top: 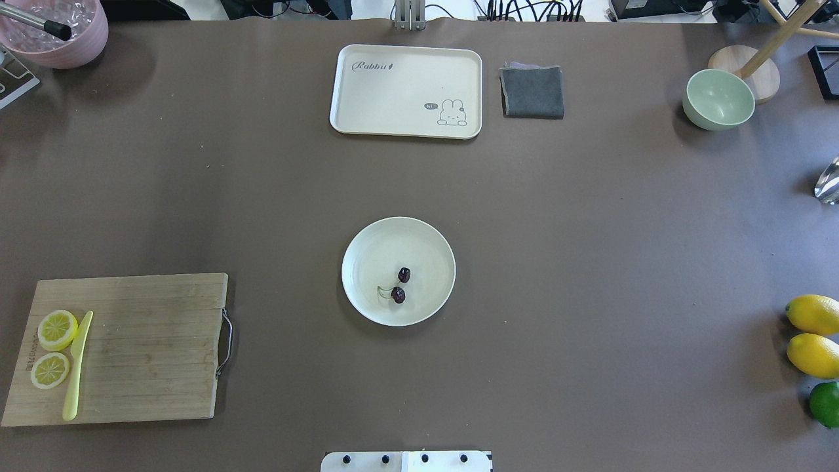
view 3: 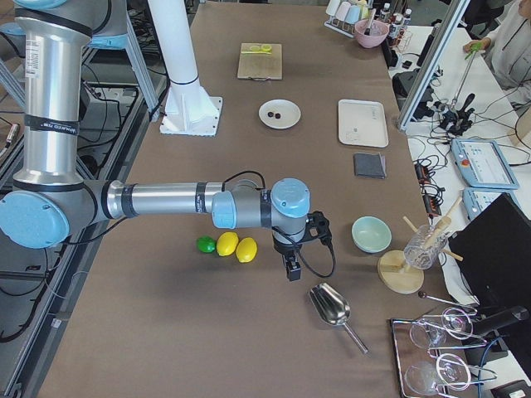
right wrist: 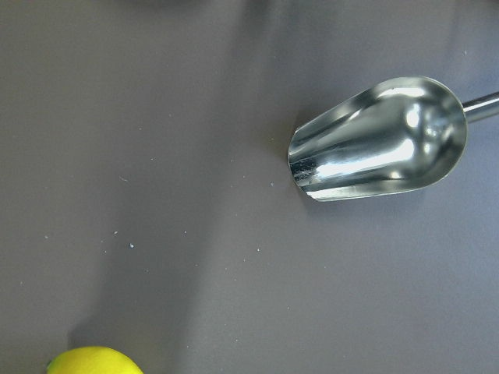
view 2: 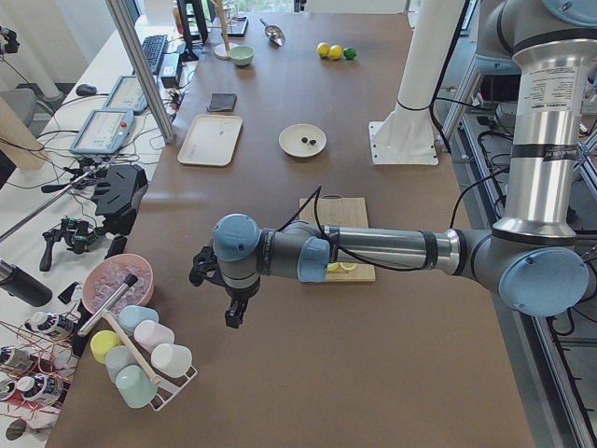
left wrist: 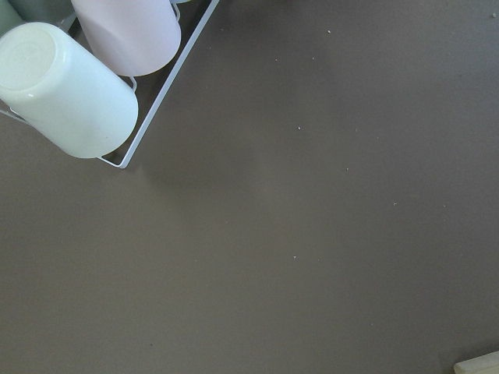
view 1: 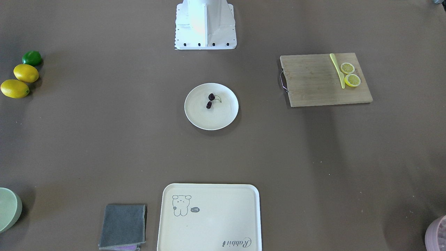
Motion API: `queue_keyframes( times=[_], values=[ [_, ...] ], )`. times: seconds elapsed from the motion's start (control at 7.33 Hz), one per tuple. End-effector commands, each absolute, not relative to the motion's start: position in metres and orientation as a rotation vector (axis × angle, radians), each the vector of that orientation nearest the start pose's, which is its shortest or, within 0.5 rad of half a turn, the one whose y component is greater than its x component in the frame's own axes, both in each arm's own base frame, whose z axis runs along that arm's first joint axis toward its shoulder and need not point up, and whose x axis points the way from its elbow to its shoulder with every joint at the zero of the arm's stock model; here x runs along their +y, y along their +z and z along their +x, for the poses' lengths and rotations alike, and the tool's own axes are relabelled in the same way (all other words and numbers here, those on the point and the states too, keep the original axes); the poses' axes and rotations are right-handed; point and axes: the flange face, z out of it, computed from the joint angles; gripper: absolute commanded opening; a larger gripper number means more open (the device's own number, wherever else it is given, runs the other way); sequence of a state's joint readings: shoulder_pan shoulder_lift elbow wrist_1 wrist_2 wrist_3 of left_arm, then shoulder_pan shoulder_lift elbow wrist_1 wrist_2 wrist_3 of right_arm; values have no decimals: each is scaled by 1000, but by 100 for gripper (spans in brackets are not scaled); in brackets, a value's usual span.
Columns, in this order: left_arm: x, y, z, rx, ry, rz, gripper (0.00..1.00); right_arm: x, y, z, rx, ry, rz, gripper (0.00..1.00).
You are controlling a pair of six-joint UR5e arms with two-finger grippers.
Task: Place red cherry on plate
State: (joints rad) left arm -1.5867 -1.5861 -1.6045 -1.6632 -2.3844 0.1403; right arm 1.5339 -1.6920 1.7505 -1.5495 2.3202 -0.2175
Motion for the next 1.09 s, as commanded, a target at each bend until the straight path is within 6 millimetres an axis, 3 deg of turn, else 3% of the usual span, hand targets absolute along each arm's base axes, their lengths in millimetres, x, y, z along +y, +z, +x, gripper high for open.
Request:
queue_keyframes(
  times=[0.0,0.41,0.95],
  values=[
    [-503,615,-69,800,181,208,97,-447,628,49,-746,-269,139,100],
    [-504,608,-68,802,186,220,97,-448,641,48,-755,-249,111,100],
    [-498,613,-59,806,172,135,97,-451,631,42,-843,-136,76,100]
  ],
)
